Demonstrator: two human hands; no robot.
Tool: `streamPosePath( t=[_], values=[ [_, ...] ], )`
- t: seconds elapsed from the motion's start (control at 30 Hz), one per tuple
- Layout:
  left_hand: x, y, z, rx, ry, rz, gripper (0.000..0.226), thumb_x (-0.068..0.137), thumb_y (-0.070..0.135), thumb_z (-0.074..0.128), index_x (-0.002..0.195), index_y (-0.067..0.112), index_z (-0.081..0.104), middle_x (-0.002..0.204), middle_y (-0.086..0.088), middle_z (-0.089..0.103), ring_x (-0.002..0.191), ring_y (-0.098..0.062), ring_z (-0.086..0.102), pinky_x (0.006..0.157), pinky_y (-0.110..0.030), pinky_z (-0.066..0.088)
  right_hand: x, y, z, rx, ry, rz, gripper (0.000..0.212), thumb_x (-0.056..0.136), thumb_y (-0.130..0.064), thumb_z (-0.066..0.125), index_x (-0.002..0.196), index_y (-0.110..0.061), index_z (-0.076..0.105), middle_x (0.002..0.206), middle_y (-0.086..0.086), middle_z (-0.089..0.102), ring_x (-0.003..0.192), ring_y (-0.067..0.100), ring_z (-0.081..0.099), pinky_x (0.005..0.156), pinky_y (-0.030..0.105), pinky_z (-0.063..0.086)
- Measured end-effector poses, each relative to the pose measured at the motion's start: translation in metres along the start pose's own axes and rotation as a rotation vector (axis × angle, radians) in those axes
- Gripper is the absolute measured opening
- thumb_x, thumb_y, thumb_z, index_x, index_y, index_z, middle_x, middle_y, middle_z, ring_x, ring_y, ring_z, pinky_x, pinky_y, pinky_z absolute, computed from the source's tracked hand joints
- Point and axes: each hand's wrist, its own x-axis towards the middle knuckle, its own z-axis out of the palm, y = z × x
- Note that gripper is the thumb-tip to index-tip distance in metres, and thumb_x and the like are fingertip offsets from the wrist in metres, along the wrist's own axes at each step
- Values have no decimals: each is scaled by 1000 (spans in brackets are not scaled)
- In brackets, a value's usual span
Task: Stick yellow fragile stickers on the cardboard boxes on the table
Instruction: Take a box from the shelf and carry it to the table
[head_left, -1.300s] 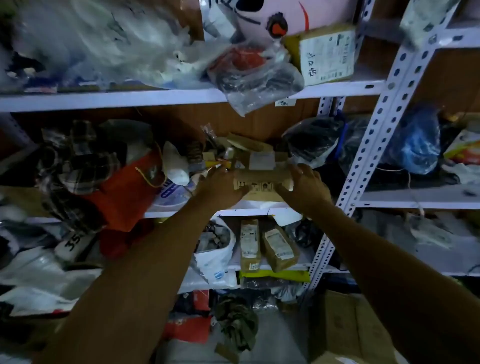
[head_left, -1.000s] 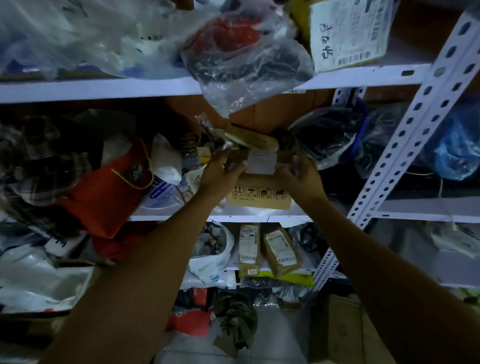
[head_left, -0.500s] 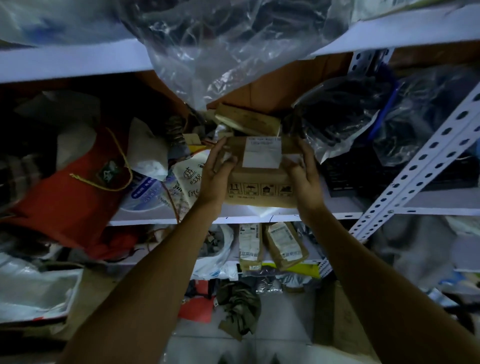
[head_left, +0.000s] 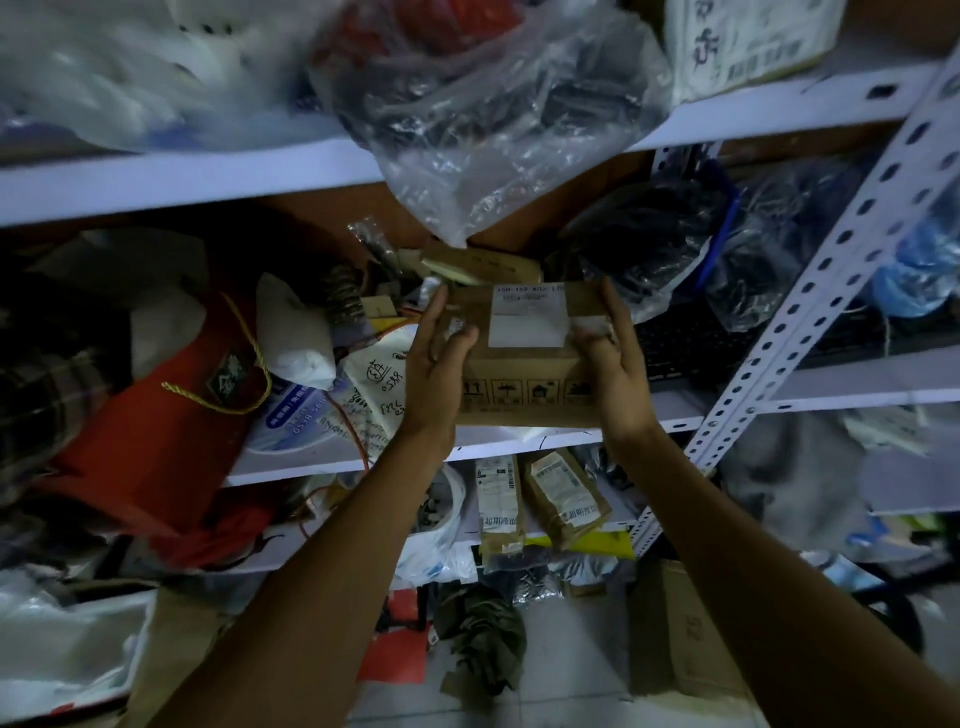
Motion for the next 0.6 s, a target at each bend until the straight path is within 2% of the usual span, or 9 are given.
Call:
streamPosePath(
  t=[0.07, 0.1, 0.17, 0.27, 0.37, 0.4, 0.5, 0.57, 0.6],
  values=[
    [-8, 9, -1, 42, -61, 3, 58, 93, 22, 61, 146, 37, 46, 139, 22, 49, 115, 11, 54, 83, -11, 50, -17, -6, -1, -13, 31, -11, 63, 93, -33, 48, 152, -43, 27, 142, 1, 54, 115, 8, 63, 88, 27, 57],
    [-12, 11, -1, 48, -97, -9, 58, 94, 24, 61, 147, 40, 44, 140, 22, 46, 113, 15, 52, 80, -10, 49, -28, -9, -2, -16, 55, -14, 64, 93, -33, 48, 153, -43, 26, 137, -4, 56, 106, 1, 65, 79, 19, 56],
    [-23, 17, -2, 45, -180, -33, 55, 97, 26, 59, 146, 44, 41, 151, 14, 41, 121, 5, 49, 85, -17, 45, -50, -17, -3, -22, 122, -19, 64, 94, -34, 48, 152, -45, 25, 129, -16, 54, 94, -9, 66, 70, 13, 54],
    [-38, 24, 2, 61, -288, -36, 53, 97, 29, 59, 144, 48, 42, 159, 10, 32, 138, -11, 38, 91, -22, 39, -85, -28, -4, -50, 251, -42, 60, 94, -35, 49, 149, -49, 29, 127, -23, 53, 94, -9, 66, 72, 13, 54],
    [-56, 28, 12, 60, -379, -20, 59, 89, 34, 61, 145, 42, 44, 153, 12, 38, 141, -15, 38, 101, -29, 41, -119, -41, -7, -82, 396, -24, 54, 91, -43, 52, 136, -67, 35, 135, -16, 54, 111, 4, 63, 88, 28, 56],
    [-63, 28, 17, 61, -412, -25, 62, 86, 37, 61, 145, 42, 44, 153, 12, 38, 140, -14, 40, 100, -25, 43, -131, -46, -10, -88, 436, -16, 51, 90, -46, 53, 130, -73, 36, 135, -17, 53, 114, 6, 60, 91, 31, 55],
    [-89, 28, 35, 56, -540, -32, 65, 82, 41, 62, 144, 43, 45, 152, 11, 40, 135, -9, 44, 89, -12, 46, -170, -58, -24, -109, 555, -3, 50, 89, -51, 53, 127, -77, 34, 125, -31, 48, 107, 0, 60, 81, 22, 52],
    [-110, 28, 49, 44, -620, -36, 64, 82, 40, 64, 143, 44, 46, 145, 17, 45, 125, 0, 51, 88, -12, 49, -196, -65, -36, -138, 644, -18, 52, 91, -49, 53, 131, -75, 33, 134, -21, 50, 106, 1, 62, 80, 22, 53],
    [-121, 28, 56, 37, -657, -36, 63, 82, 39, 64, 143, 45, 47, 144, 18, 46, 123, 1, 53, 89, -14, 50, -210, -69, -43, -152, 691, -27, 53, 93, -47, 52, 134, -73, 32, 141, -13, 50, 111, 6, 62, 85, 27, 55]
  ],
)
